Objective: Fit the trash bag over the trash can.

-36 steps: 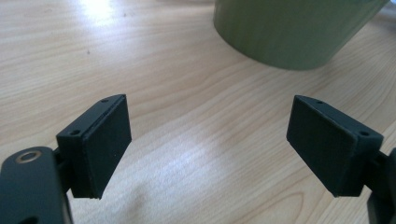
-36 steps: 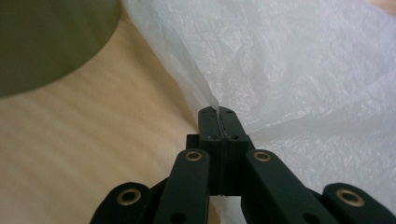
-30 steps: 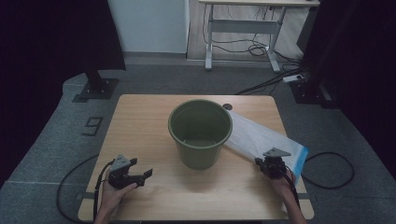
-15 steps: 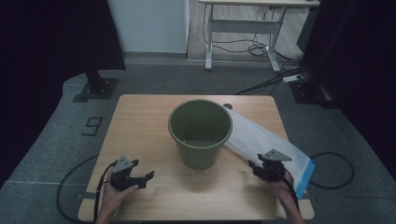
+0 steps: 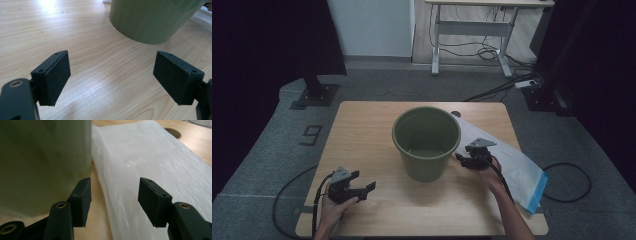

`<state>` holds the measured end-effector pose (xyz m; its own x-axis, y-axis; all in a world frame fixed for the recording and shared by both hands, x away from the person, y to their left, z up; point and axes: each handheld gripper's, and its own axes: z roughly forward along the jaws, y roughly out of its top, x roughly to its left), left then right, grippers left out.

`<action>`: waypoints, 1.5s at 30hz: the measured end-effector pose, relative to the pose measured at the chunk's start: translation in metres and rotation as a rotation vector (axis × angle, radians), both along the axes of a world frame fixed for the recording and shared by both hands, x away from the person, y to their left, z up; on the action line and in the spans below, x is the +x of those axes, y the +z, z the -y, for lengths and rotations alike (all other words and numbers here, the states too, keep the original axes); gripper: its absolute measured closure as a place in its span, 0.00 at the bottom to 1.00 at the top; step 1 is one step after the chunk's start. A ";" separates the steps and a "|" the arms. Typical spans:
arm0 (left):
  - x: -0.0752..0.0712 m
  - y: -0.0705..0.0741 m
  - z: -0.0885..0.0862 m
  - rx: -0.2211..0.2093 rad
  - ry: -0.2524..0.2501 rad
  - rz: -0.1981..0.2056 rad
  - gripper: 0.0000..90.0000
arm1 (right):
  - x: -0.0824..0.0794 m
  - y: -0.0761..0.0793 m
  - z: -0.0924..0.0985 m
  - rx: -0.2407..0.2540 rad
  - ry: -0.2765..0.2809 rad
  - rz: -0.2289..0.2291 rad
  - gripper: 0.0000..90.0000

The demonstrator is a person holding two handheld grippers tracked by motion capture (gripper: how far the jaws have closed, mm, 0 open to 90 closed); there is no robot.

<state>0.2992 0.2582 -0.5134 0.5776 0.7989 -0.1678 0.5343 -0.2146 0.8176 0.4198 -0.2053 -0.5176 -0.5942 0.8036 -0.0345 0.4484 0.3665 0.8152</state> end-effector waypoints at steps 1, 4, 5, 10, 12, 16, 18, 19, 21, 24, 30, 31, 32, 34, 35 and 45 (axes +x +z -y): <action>0.000 0.000 0.000 0.002 0.003 -0.001 0.16 | 0.005 -0.002 -0.005 0.000 0.010 -0.004 0.48; -0.001 0.002 0.000 0.001 0.007 0.002 0.16 | 0.016 -0.011 -0.014 -0.022 0.004 -0.031 0.49; -0.001 0.002 0.000 0.001 0.007 0.002 0.16 | 0.016 -0.011 -0.014 -0.022 0.004 -0.031 0.49; -0.003 0.002 -0.002 -0.007 0.005 -0.001 0.16 | 0.018 -0.023 -0.017 -0.036 -0.015 -0.075 0.82; -0.003 0.001 -0.002 -0.004 0.009 -0.005 0.16 | 0.016 -0.025 -0.015 -0.040 -0.017 -0.091 0.90; -0.004 0.001 -0.003 -0.014 0.006 -0.010 0.16 | 0.011 -0.028 -0.013 -0.073 -0.015 -0.091 0.93; -0.004 0.001 -0.004 -0.026 0.014 -0.012 0.16 | 0.001 -0.027 -0.008 -0.065 -0.015 -0.086 0.95; -0.004 0.001 -0.004 -0.026 0.014 -0.012 0.16 | -0.003 -0.026 -0.006 -0.072 -0.013 -0.085 0.95; -0.004 0.001 -0.004 -0.022 0.013 -0.017 0.16 | -0.011 -0.026 0.000 -0.059 -0.009 -0.084 0.96; -0.004 0.001 -0.004 -0.020 0.012 -0.017 0.16 | -0.017 -0.024 0.005 -0.061 -0.011 -0.088 0.96; -0.004 0.001 -0.005 -0.037 0.012 -0.018 0.16 | -0.019 -0.013 0.003 -0.044 0.027 -0.043 0.61; -0.004 0.001 -0.004 -0.036 0.010 -0.017 0.16 | -0.017 -0.011 0.001 -0.043 0.026 -0.041 0.57; -0.004 0.001 -0.004 -0.037 0.010 -0.017 0.16 | -0.013 -0.011 -0.004 -0.049 0.025 -0.036 0.54; -0.004 0.001 -0.004 -0.036 0.010 -0.017 0.16 | -0.006 -0.011 -0.010 -0.064 0.035 -0.034 0.51; -0.004 0.001 -0.004 -0.037 0.010 -0.017 0.16 | 0.000 -0.012 -0.015 -0.067 0.041 -0.045 0.50; -0.004 0.000 -0.007 -0.030 0.012 -0.015 0.16 | 0.020 -0.031 -0.023 -0.059 -0.002 -0.088 0.52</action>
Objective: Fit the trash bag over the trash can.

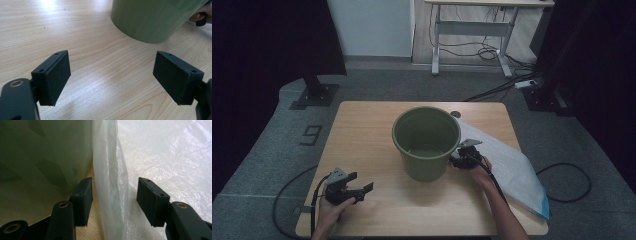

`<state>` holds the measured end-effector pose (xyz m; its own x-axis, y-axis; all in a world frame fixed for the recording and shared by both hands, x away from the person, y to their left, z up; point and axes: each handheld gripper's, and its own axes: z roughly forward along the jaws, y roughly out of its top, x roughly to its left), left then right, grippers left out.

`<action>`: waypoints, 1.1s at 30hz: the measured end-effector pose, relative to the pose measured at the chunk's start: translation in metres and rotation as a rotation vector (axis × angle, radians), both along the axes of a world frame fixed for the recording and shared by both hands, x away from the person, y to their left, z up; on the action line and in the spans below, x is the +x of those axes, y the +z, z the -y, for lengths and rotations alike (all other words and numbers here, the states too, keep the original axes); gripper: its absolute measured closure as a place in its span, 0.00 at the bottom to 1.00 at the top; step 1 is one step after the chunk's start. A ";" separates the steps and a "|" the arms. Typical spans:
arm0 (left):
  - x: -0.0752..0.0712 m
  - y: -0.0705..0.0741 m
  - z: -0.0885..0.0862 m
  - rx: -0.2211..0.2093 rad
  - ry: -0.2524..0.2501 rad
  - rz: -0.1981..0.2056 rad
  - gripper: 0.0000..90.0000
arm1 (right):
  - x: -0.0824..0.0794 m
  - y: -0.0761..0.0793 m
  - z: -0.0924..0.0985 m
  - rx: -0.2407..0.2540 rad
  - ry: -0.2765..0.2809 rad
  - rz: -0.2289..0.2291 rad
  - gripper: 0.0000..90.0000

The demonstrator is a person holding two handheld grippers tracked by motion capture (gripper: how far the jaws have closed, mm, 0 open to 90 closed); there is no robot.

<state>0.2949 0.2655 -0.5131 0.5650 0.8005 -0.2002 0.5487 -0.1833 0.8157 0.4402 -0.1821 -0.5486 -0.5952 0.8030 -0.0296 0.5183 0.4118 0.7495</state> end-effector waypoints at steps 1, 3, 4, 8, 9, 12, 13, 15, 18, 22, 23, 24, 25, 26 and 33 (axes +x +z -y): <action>0.000 0.000 -0.001 -0.001 0.002 0.000 0.16 | 0.000 -0.001 0.000 0.007 -0.005 0.002 0.54; 0.000 0.000 -0.001 -0.004 0.005 0.001 0.16 | 0.001 -0.001 0.001 0.016 -0.021 0.007 0.63; 0.000 0.000 -0.001 -0.005 0.005 0.001 0.16 | 0.002 -0.001 0.001 0.017 -0.022 0.009 0.68; 0.000 -0.001 0.001 -0.001 -0.001 -0.002 0.16 | 0.004 0.000 0.004 0.019 -0.044 0.002 0.96; 0.000 -0.001 0.001 0.002 0.000 -0.002 0.16 | 0.004 0.000 0.006 0.008 -0.056 0.012 0.98; -0.001 0.000 -0.001 0.002 0.006 0.000 0.16 | 0.002 0.009 0.015 0.078 -0.090 0.045 0.98; -0.001 0.000 -0.002 -0.003 0.008 0.001 0.16 | 0.001 0.014 0.018 0.099 -0.102 0.065 0.98; -0.001 0.001 -0.005 -0.019 0.014 0.002 0.16 | -0.006 0.033 0.025 0.161 -0.110 0.114 0.98; -0.002 0.001 -0.006 -0.030 0.018 0.005 0.16 | -0.012 0.046 0.031 0.208 -0.104 0.141 0.98; -0.004 0.002 -0.007 -0.032 0.024 0.008 0.16 | -0.021 0.065 0.046 0.319 -0.122 0.163 0.99; -0.004 0.002 -0.007 -0.033 0.025 0.009 0.16 | -0.022 0.069 0.050 0.336 -0.126 0.168 0.98; -0.005 0.002 -0.008 -0.036 0.025 0.009 0.16 | -0.024 0.074 0.053 0.347 -0.130 0.178 0.98; -0.005 0.002 -0.008 -0.037 0.025 0.010 0.16 | -0.027 0.084 0.057 0.372 -0.134 0.201 0.98; -0.004 0.002 -0.008 -0.038 0.027 0.009 0.16 | -0.028 0.089 0.059 0.381 -0.135 0.212 0.99; -0.004 0.001 -0.006 -0.030 0.024 0.004 0.16 | -0.033 0.117 0.068 0.421 -0.140 0.280 0.99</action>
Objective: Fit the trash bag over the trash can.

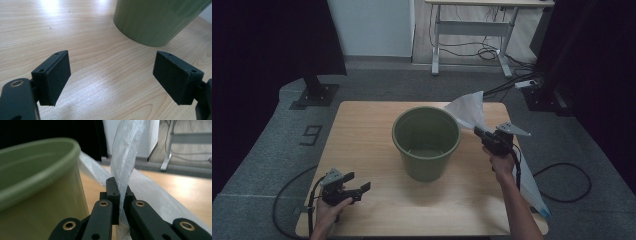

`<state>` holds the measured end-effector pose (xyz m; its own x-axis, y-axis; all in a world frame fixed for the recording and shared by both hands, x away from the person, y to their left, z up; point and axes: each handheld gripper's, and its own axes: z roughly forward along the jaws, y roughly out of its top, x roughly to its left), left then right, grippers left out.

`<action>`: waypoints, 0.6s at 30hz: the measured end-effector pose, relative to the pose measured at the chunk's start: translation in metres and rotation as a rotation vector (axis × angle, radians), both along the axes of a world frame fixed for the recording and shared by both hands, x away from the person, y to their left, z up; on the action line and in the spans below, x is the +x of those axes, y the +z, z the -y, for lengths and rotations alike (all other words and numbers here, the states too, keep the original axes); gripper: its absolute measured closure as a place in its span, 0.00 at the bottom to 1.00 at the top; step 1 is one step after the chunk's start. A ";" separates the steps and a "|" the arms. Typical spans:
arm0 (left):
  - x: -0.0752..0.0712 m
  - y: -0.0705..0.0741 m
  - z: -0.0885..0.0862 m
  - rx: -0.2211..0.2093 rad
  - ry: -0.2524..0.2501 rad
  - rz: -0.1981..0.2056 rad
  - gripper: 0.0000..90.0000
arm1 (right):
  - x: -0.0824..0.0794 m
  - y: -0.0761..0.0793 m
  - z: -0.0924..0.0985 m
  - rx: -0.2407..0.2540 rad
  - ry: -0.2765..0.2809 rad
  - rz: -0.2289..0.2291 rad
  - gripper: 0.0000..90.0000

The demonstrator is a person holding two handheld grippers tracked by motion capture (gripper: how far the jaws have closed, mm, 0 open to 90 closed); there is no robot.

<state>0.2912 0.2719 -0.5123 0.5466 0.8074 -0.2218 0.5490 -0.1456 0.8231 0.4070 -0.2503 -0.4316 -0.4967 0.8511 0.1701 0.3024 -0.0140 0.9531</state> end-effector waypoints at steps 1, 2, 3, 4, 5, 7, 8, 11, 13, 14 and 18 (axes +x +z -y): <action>0.000 0.000 0.000 0.001 0.000 0.000 0.16 | -0.001 0.004 0.002 0.009 -0.003 0.009 0.99; 0.000 0.000 0.000 0.002 0.001 0.000 0.16 | -0.001 0.008 0.004 0.016 -0.007 0.018 0.99; 0.001 -0.001 0.001 0.001 0.000 -0.002 0.16 | -0.002 0.016 0.008 0.031 -0.017 0.036 0.99; 0.001 -0.001 0.001 0.002 -0.001 -0.001 0.16 | -0.003 0.020 0.010 0.034 -0.021 0.041 0.99; 0.001 -0.001 0.001 0.002 -0.001 -0.001 0.16 | -0.003 0.023 0.012 0.038 -0.027 0.049 0.99; 0.001 -0.001 0.001 0.001 -0.002 -0.001 0.16 | -0.005 0.030 0.017 0.048 -0.036 0.065 0.99; 0.001 -0.001 0.001 0.001 -0.001 -0.001 0.16 | -0.005 0.034 0.020 0.058 -0.044 0.075 0.99; 0.002 -0.002 0.002 0.003 -0.004 -0.005 0.16 | -0.008 0.047 0.025 0.081 -0.054 0.090 0.99; 0.003 -0.002 0.004 0.002 -0.008 -0.008 0.16 | -0.012 0.057 0.028 0.069 -0.061 0.118 0.99; 0.003 -0.002 0.004 0.002 -0.008 -0.008 0.16 | -0.012 0.057 0.028 0.069 -0.061 0.118 0.99; 0.003 -0.003 0.005 0.006 -0.011 -0.009 0.16 | -0.020 0.076 0.037 0.108 -0.067 0.165 0.99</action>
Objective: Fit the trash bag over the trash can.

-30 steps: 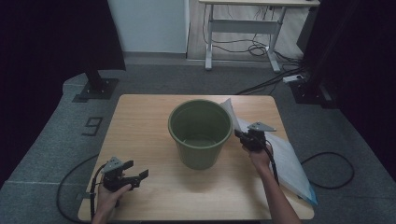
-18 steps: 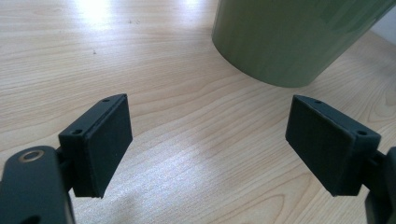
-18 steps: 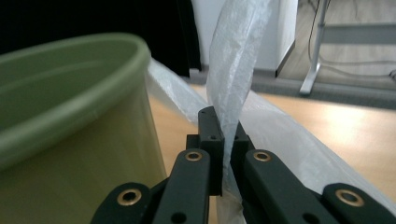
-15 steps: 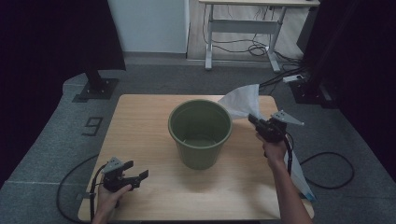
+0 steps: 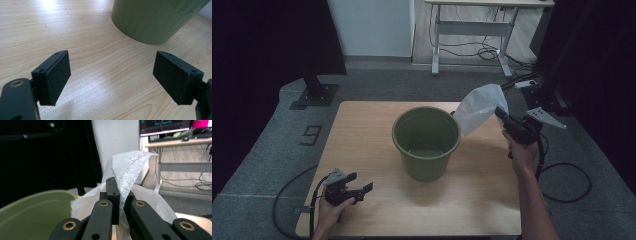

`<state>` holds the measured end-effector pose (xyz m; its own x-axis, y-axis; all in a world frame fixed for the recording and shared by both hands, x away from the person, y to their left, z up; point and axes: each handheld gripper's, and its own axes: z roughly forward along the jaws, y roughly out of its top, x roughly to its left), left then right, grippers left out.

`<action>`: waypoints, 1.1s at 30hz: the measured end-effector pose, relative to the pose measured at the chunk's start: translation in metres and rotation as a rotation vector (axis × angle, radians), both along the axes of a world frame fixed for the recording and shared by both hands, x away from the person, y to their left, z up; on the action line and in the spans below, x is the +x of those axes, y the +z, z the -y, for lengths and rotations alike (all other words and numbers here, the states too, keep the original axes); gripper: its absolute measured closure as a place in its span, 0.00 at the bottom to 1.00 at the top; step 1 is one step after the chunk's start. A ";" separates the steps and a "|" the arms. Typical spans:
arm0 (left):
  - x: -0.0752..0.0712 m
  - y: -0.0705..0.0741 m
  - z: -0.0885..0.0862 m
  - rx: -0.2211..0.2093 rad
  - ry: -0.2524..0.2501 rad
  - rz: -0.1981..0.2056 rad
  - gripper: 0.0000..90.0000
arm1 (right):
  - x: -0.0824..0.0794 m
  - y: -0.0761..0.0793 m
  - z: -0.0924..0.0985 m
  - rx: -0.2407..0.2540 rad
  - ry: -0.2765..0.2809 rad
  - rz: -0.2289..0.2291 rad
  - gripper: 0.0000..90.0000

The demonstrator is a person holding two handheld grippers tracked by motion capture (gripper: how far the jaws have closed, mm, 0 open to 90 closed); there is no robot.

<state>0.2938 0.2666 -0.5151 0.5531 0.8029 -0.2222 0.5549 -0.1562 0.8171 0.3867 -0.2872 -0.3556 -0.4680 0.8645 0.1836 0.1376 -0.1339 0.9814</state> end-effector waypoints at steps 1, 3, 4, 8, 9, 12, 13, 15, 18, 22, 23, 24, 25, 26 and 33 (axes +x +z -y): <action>0.000 0.000 0.000 -0.001 0.001 0.000 0.16 | 0.000 0.000 0.000 0.000 0.000 0.000 0.99; 0.000 0.001 0.000 -0.007 0.000 0.001 0.16 | -0.005 0.007 0.003 0.014 0.005 0.015 0.99; 0.000 0.001 0.000 -0.007 0.001 0.001 0.16 | -0.007 0.009 0.003 0.015 0.006 0.021 0.99; 0.000 0.000 0.001 -0.005 0.000 -0.001 0.16 | -0.017 0.021 0.003 0.036 0.014 0.061 0.99; 0.000 0.000 0.001 -0.004 0.000 -0.002 0.16 | -0.019 0.024 0.003 0.041 0.018 0.071 0.99; 0.000 0.000 0.001 -0.004 -0.002 -0.002 0.16 | -0.025 0.035 -0.002 0.055 0.041 0.096 0.99; 0.000 0.000 0.001 -0.003 -0.002 -0.002 0.16 | -0.028 0.039 -0.004 0.053 0.050 0.107 0.99; 0.000 0.000 0.001 -0.003 -0.001 -0.001 0.16 | -0.030 0.043 -0.008 0.054 0.061 0.118 0.99; 0.000 0.001 0.001 -0.007 -0.003 -0.001 0.16 | -0.040 0.056 -0.028 0.016 0.107 0.160 0.99; -0.001 0.001 -0.001 -0.008 -0.001 0.002 0.16 | -0.049 0.059 -0.049 -0.031 0.152 0.184 0.99; -0.001 0.001 -0.001 -0.010 0.000 0.003 0.16 | -0.050 0.058 -0.053 -0.036 0.163 0.182 0.99; -0.001 0.001 -0.001 -0.010 0.000 0.003 0.16 | -0.050 0.058 -0.053 -0.036 0.163 0.182 0.99; -0.001 0.001 -0.001 -0.010 0.000 0.004 0.16 | -0.052 0.052 -0.058 -0.045 0.181 0.178 0.99; -0.001 0.001 -0.001 -0.010 -0.001 0.003 0.16 | -0.052 0.052 -0.058 -0.045 0.181 0.178 0.99; 0.001 0.000 0.000 -0.006 -0.004 -0.003 0.16 | -0.054 0.010 -0.080 -0.094 0.270 0.112 0.98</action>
